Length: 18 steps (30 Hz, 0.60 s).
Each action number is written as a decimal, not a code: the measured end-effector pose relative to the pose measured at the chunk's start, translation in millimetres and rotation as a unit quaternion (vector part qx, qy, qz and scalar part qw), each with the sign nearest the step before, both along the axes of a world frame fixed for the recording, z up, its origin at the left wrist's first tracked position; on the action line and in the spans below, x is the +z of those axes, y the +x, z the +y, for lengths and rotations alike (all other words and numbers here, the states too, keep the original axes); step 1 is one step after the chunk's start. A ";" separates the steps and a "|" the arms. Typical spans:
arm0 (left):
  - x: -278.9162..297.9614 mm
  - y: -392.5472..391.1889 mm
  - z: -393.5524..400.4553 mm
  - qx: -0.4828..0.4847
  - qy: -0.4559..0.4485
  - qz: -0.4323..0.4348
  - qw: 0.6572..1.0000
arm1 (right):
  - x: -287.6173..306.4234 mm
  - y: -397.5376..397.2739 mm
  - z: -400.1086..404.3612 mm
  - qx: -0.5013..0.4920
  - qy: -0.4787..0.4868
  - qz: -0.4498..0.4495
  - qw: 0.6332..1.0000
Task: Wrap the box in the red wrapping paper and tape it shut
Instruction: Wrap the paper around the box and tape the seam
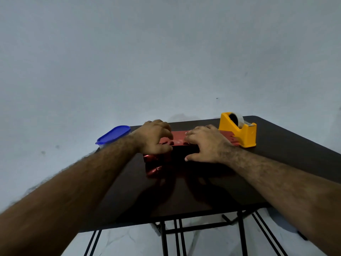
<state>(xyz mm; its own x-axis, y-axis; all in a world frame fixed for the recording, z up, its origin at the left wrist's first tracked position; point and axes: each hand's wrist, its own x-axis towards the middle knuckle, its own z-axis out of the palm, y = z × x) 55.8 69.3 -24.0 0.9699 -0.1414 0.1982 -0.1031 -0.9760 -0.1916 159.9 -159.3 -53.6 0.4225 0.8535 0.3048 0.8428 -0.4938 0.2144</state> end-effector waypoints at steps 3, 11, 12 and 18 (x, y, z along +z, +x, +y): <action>-8.4 -4.9 0.7 0.046 -0.078 0.017 0.996 | -3.8 -3.0 6.9 -0.043 0.003 0.012 0.999; -46.0 -10.3 7.6 0.098 -0.337 -0.105 0.930 | -3.1 -3.8 5.6 -0.052 0.061 0.024 0.997; -48.4 -12.1 6.6 0.085 -0.376 -0.156 0.909 | -0.5 -1.6 3.1 -0.048 0.126 0.039 0.990; -48.9 -7.7 -6.5 0.105 -0.610 -0.225 0.753 | 15.6 12.1 -4.3 -0.057 0.131 0.149 0.979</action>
<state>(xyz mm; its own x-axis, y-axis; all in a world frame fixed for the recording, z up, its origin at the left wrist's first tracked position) 48.0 62.8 -72.9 0.7411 0.5590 0.3718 -0.1143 -0.4407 0.8904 172.0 -163.6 -38.0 0.6129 0.7056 0.3555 0.7855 -0.5927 -0.1778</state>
